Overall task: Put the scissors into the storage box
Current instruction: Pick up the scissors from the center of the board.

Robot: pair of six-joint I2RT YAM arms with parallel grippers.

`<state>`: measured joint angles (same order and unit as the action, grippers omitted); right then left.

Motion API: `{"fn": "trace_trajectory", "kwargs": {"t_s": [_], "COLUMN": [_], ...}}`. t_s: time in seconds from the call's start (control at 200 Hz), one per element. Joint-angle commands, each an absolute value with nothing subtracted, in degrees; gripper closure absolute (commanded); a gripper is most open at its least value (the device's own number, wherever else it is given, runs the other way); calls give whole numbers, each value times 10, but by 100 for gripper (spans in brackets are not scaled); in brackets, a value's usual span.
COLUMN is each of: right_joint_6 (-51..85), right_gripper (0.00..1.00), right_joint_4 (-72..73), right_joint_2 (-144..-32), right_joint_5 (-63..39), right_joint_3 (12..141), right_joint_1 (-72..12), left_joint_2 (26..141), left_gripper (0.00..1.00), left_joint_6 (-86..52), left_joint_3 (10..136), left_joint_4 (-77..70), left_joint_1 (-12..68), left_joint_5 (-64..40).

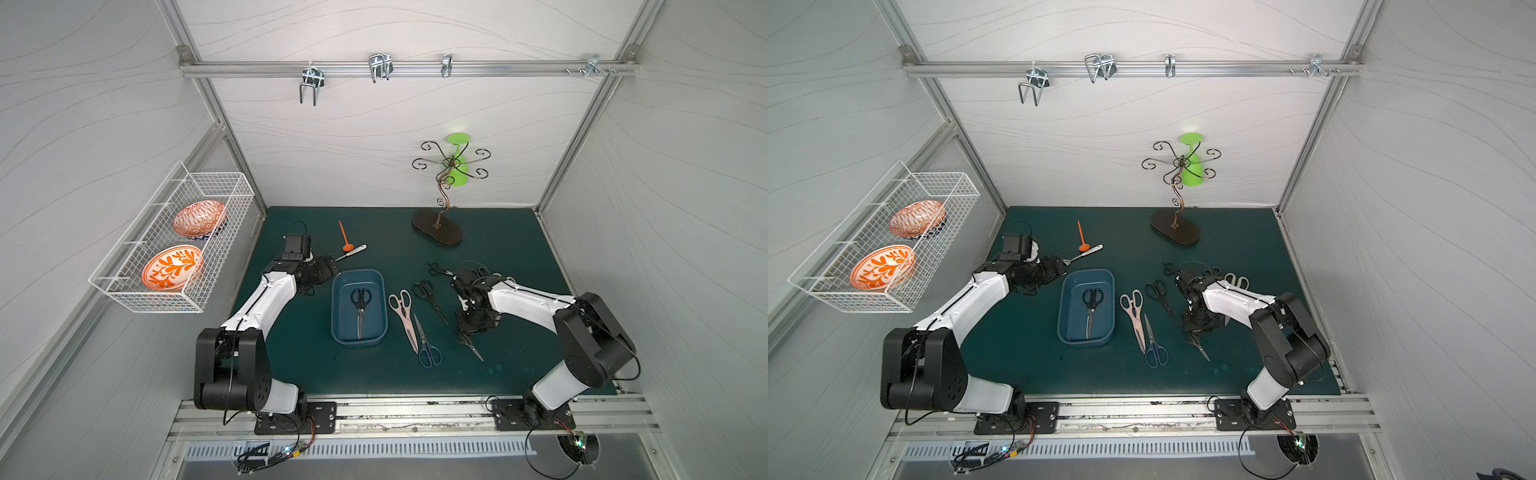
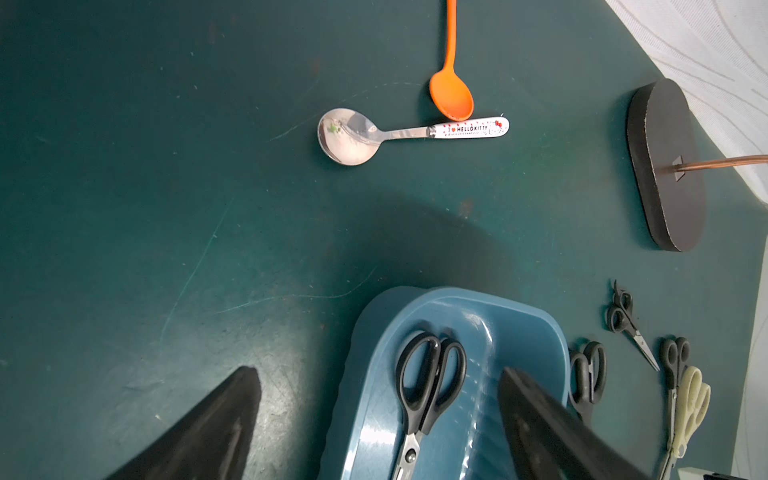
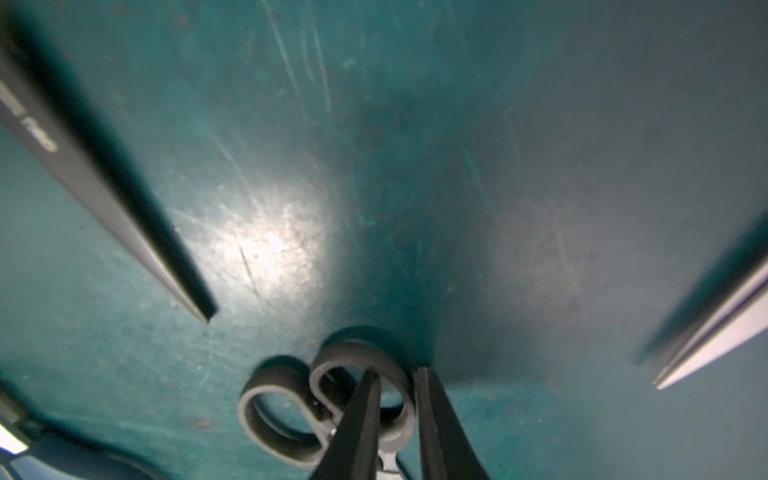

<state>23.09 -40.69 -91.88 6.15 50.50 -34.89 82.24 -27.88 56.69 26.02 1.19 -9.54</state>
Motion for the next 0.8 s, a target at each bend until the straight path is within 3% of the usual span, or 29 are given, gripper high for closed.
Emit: {"fn": "trace_trajectory", "kwargs": {"t_s": [0.0, 0.14, 0.36, 0.795], "right_joint_6": [243, 242, 237, 232], "right_gripper": [86, 88, 100, 100], "right_joint_4": [-392, -399, -411, -509], "right_joint_2": [-942, -938, -916, -841], "right_joint_5": [60, 69, 77, 76], "right_joint_3": [490, 494, 499, 615], "right_joint_1": [-353, -353, -353, -358], "left_joint_2": [822, 820, 820, 820], "left_gripper": [6, 6, 6, 5], "left_joint_6": [-277, -277, -278, -282], "left_joint_3": [568, 568, 569, 572], "left_joint_4": [255, 256, 260, 264], "left_joint_1": [13, 12, 12, 12], "left_joint_5": [-85, -83, -75, -74]}}
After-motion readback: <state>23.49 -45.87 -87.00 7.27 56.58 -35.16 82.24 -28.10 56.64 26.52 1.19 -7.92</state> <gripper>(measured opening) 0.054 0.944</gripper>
